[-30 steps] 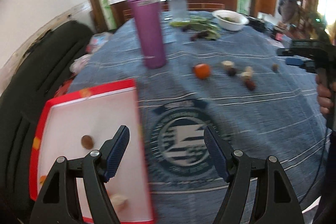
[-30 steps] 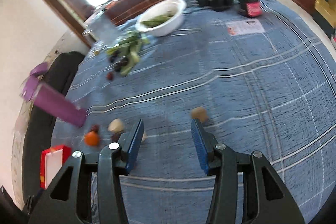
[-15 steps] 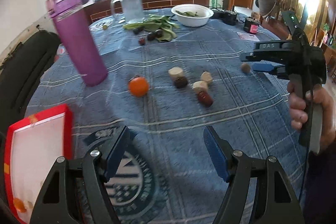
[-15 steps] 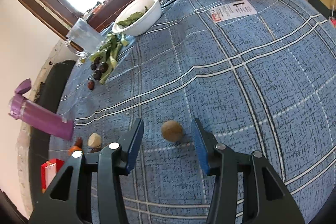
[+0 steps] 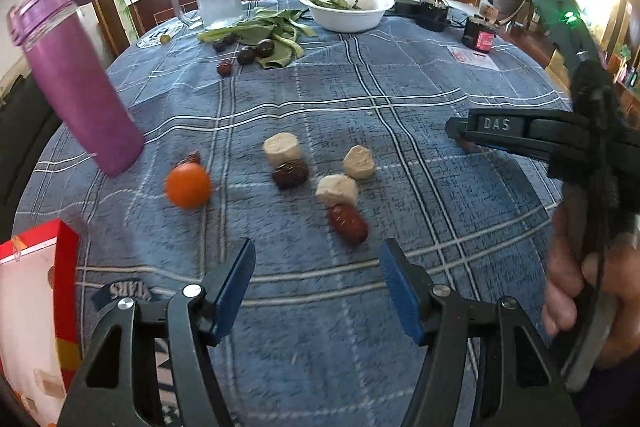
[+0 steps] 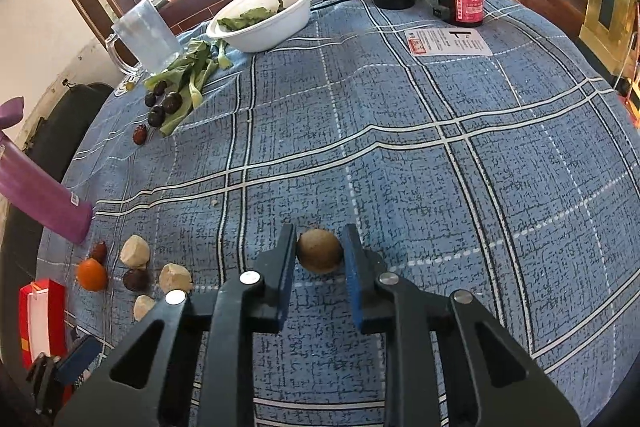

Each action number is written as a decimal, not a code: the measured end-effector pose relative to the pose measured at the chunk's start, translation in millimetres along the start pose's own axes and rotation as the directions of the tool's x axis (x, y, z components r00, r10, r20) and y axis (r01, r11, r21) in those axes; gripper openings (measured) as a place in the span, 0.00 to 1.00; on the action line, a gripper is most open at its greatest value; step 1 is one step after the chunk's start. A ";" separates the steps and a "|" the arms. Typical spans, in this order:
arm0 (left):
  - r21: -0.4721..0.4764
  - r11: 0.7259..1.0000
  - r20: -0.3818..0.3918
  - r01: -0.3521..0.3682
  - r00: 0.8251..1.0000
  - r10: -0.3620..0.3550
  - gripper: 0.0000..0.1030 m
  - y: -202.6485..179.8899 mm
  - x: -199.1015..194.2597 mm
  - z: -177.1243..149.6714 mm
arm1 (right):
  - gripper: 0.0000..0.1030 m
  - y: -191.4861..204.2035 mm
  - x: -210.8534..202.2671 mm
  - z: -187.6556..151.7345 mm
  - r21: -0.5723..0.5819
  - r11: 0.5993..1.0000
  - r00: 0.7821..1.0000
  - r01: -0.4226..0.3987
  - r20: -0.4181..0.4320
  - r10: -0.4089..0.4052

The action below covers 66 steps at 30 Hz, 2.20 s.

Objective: Organize fruits
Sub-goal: 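Grasp a brown round fruit with the right gripper while the left grasps a red date, then carry both to the tray, opening the left gripper while the right lowers its fruit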

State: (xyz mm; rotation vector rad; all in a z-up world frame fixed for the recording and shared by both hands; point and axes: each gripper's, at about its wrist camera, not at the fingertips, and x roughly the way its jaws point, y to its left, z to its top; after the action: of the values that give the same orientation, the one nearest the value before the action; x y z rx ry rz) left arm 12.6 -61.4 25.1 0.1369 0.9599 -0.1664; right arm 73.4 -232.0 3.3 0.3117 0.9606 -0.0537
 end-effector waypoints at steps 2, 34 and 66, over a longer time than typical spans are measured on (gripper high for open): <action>-0.004 1.000 -0.011 -0.011 1.000 0.011 0.57 -3.0 8.4 4.0 | 0.24 -1.9 0.3 0.4 0.013 1.000 1.000 -0.012 -0.006 0.012; -0.157 0.986 0.166 -0.063 0.982 0.089 0.22 96.0 -93.0 -22.9 | 0.24 42.6 -45.6 -23.1 -0.151 0.984 0.979 -0.098 0.161 0.123; -0.489 0.825 0.036 -0.283 0.938 0.344 0.22 318.0 -122.6 -125.4 | 0.25 373.5 -50.2 -177.4 -0.559 0.712 0.903 -0.425 -0.206 0.378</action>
State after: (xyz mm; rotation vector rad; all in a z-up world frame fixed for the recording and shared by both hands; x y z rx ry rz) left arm -92.8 283.4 68.5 -0.1720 0.8159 0.3684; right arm -28.9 170.3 38.5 -0.0702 0.9168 0.6654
